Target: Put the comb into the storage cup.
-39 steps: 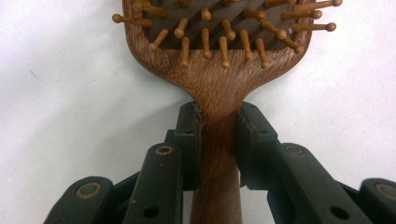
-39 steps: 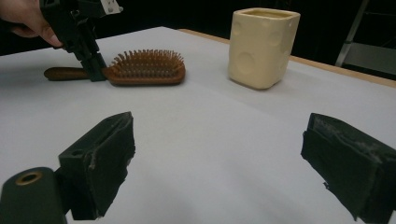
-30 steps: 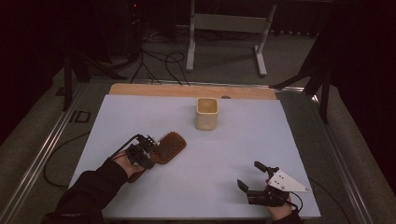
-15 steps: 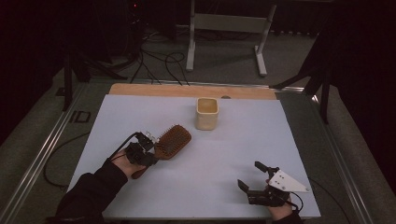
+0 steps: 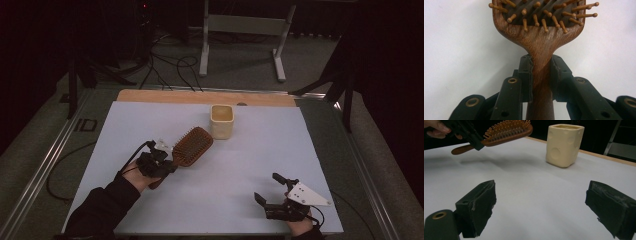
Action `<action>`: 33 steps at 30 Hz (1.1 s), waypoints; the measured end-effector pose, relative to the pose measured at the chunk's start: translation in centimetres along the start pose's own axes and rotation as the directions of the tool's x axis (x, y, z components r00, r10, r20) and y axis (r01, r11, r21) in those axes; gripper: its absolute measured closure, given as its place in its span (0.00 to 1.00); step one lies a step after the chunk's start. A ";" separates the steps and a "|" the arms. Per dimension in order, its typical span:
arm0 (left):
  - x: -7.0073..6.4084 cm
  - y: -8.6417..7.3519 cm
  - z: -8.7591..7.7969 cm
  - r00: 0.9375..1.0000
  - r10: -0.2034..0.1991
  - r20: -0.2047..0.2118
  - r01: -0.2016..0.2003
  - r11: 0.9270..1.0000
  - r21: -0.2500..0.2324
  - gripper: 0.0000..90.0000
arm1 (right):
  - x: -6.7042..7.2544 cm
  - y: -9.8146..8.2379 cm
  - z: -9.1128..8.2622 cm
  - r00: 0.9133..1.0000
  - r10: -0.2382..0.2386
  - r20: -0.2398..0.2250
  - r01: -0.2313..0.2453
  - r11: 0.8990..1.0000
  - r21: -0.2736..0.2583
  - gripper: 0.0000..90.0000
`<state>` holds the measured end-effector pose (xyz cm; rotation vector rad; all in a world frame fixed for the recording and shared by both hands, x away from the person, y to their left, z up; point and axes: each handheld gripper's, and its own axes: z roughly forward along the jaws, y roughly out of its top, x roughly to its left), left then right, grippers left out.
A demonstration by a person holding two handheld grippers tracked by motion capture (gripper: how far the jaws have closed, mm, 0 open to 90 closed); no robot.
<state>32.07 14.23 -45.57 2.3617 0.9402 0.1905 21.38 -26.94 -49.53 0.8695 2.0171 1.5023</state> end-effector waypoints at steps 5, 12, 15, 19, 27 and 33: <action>-0.4 0.0 0.1 1.000 0.024 -0.004 -0.024 0.999 -0.042 0.82 | 0.0 0.0 0.0 1.000 -0.001 0.002 0.001 1.000 0.002 0.10; -0.9 -0.2 0.2 0.999 0.036 0.000 -0.036 0.997 -0.073 0.82 | -0.1 0.0 0.0 1.000 0.002 0.007 -0.002 1.000 0.005 0.10; -1.1 -0.4 0.1 0.999 0.041 -0.013 -0.042 0.994 -0.102 0.82 | 0.0 0.0 0.0 1.000 0.007 0.005 -0.007 1.000 0.005 0.10; -1.4 -0.5 0.0 0.999 0.037 0.000 -0.037 0.990 -0.133 0.82 | 0.0 0.0 0.1 1.000 0.009 0.004 -0.009 1.000 0.008 0.10; -2.1 -1.1 0.3 0.998 0.055 0.027 -0.049 0.982 -0.184 0.82 | 0.0 0.0 0.1 1.000 0.007 0.008 -0.007 1.000 0.006 0.10; -2.3 -1.6 0.3 0.997 0.063 0.033 -0.055 0.975 -0.215 0.82 | 0.1 0.0 0.2 1.000 0.006 0.011 -0.006 1.000 0.008 0.10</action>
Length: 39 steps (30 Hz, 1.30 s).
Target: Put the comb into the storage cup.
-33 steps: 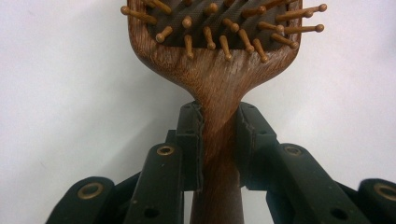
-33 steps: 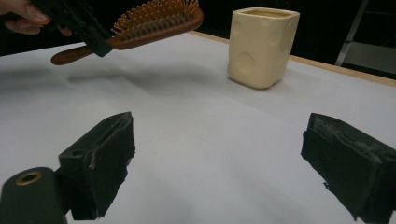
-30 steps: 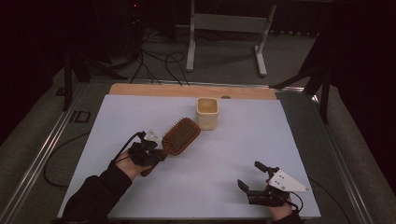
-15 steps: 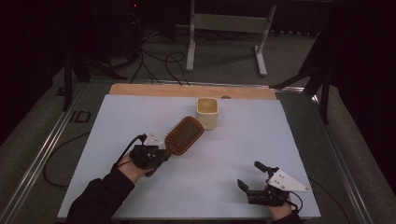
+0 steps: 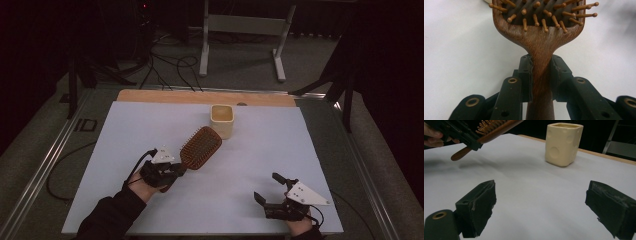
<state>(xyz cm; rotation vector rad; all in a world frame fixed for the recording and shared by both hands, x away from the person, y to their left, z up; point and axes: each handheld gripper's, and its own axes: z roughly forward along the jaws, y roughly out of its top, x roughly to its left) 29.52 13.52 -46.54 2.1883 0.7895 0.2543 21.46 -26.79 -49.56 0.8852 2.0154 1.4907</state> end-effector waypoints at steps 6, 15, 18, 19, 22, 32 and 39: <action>-0.4 -0.5 -0.3 1.000 0.013 -0.017 -0.014 0.999 -0.043 0.82 | 0.0 0.0 0.0 1.000 0.002 0.003 -0.002 1.000 0.006 0.10; -0.5 -1.4 -0.9 0.998 0.024 -0.064 -0.028 0.997 -0.071 0.82 | 0.0 0.1 0.0 1.000 -0.001 0.002 0.001 1.000 0.010 0.10; -0.4 -1.8 -0.9 0.997 0.017 -0.073 -0.022 0.997 -0.067 0.82 | 0.1 0.1 0.0 1.000 -0.001 -0.002 0.001 1.000 0.011 0.10; -0.3 -2.0 -0.9 0.997 0.012 -0.079 -0.018 0.997 -0.070 0.82 | 0.2 0.1 0.0 1.000 -0.004 -0.002 0.004 1.000 0.011 0.10; -0.1 -2.2 -1.1 0.997 0.001 -0.082 -0.008 0.997 -0.080 0.82 | 0.2 0.2 0.1 1.000 -0.002 -0.006 0.003 1.000 0.013 0.10; -0.2 -2.3 -0.9 0.996 -0.007 -0.084 -0.002 0.995 -0.100 0.82 | 0.6 1.1 0.1 0.999 0.027 0.025 -0.028 0.999 0.041 0.10; -0.6 -2.3 -0.9 0.998 0.013 -0.069 -0.019 0.995 -0.098 0.82 | 1.3 3.0 -0.1 0.998 0.055 0.039 -0.057 0.997 0.053 0.10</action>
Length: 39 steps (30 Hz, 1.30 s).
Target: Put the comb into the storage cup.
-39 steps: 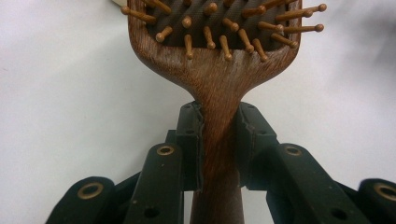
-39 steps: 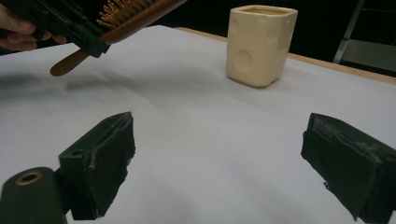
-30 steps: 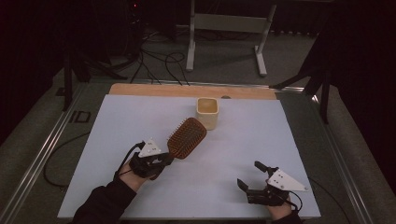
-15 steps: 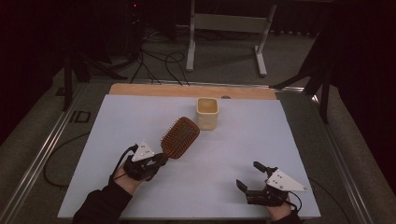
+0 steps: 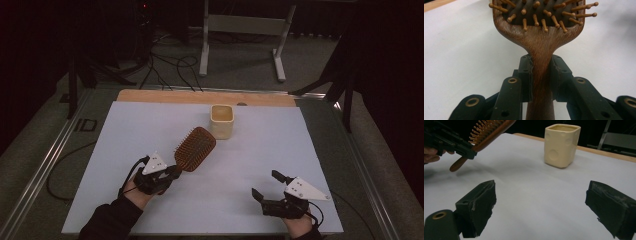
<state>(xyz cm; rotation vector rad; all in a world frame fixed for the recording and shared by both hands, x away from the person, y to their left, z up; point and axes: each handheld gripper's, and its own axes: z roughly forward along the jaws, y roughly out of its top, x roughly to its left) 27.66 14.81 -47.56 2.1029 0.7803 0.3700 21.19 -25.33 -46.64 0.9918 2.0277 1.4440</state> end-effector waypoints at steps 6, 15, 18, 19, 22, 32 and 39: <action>0.0 0.1 -0.3 1.000 0.000 0.003 0.000 1.000 -0.013 0.82 | 0.9 1.7 0.0 0.999 -0.037 -0.003 0.037 0.999 0.031 0.10; 0.2 0.2 -0.6 1.000 -0.005 0.010 0.005 1.000 -0.029 0.82 | 1.6 5.8 -0.1 0.997 -0.065 -0.049 0.065 0.998 0.015 0.10; 0.2 0.2 -0.6 1.000 -0.008 0.010 0.008 0.999 -0.036 0.82 | 1.6 6.7 0.3 0.996 -0.067 -0.052 0.067 0.998 0.000 0.10; 0.2 0.2 -0.6 1.000 -0.009 0.013 0.009 0.999 -0.037 0.82 | 1.6 7.0 0.4 0.996 -0.064 -0.057 0.064 0.998 -0.004 0.10; 0.3 0.2 -0.7 1.000 -0.010 0.015 0.010 0.999 -0.040 0.82 | 1.6 7.8 0.9 0.996 -0.069 -0.061 0.069 0.998 -0.010 0.10; 0.3 0.2 -0.7 1.000 -0.013 0.018 0.014 0.999 -0.048 0.82 | 2.1 10.6 2.4 0.993 -0.098 -0.066 0.096 0.995 -0.028 0.10; 0.2 0.2 -0.8 1.000 -0.007 0.017 0.008 0.998 -0.059 0.82 | 2.3 11.9 4.2 0.993 -0.064 -0.100 0.061 0.997 -0.040 0.10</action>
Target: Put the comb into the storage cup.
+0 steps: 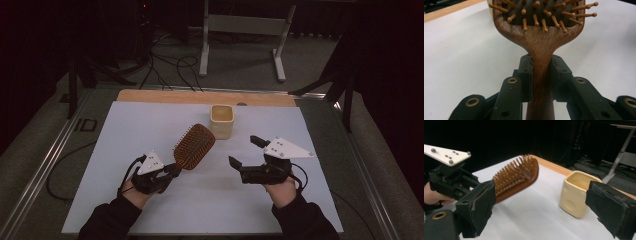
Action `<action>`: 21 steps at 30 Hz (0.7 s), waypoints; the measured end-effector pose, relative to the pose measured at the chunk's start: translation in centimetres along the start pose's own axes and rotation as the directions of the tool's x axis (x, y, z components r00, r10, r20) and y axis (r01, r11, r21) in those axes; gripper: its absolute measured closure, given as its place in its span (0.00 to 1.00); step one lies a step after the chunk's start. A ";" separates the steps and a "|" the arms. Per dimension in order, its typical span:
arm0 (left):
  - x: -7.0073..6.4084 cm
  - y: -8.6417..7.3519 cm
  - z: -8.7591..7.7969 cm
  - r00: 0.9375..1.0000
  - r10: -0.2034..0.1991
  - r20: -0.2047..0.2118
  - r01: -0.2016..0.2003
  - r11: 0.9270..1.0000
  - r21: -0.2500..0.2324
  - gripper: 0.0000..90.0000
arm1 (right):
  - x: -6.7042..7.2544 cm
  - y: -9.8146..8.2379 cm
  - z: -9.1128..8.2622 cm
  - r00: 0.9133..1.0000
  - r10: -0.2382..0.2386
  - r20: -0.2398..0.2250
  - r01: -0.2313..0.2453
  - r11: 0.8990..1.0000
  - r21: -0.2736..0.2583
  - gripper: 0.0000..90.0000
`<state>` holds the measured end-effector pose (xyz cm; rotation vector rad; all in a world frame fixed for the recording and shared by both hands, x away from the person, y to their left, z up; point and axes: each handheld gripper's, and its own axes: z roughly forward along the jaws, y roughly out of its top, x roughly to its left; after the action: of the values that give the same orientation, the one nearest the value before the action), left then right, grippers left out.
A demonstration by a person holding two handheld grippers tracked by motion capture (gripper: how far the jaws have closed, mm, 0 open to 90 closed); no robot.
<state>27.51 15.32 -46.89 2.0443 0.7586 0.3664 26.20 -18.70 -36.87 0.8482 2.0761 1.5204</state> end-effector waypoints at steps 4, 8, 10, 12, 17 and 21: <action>-0.1 0.0 0.0 1.000 -0.009 0.005 0.009 1.000 -0.011 0.82 | 0.3 0.8 1.3 1.000 0.005 -0.024 -0.005 1.000 0.007 0.10; -0.1 0.0 -0.1 1.000 -0.003 0.007 0.003 1.000 -0.017 0.82 | 0.3 1.4 2.4 0.998 0.033 -0.048 -0.033 0.999 -0.002 0.10; -0.1 0.0 -0.1 1.000 -0.003 0.012 0.003 1.000 -0.018 0.82 | 0.2 1.6 2.9 0.998 0.045 -0.052 -0.045 0.999 0.003 0.10; -0.2 0.0 0.0 1.000 0.001 0.006 -0.001 1.000 -0.021 0.82 | 0.3 1.7 3.4 0.996 0.064 -0.056 -0.064 0.998 0.004 0.10; -0.2 0.1 0.0 1.000 0.004 0.009 -0.003 1.000 -0.028 0.82 | 0.3 1.7 4.7 0.993 0.104 -0.059 -0.103 0.995 0.017 0.10; -0.2 0.1 0.0 1.000 0.006 0.014 -0.006 1.000 -0.028 0.82 | 0.0 1.7 5.7 0.981 0.180 -0.069 -0.178 0.984 0.028 0.10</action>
<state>27.38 15.19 -46.82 2.0213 0.7352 0.3634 30.29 -14.36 -37.06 1.0277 2.1189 1.6450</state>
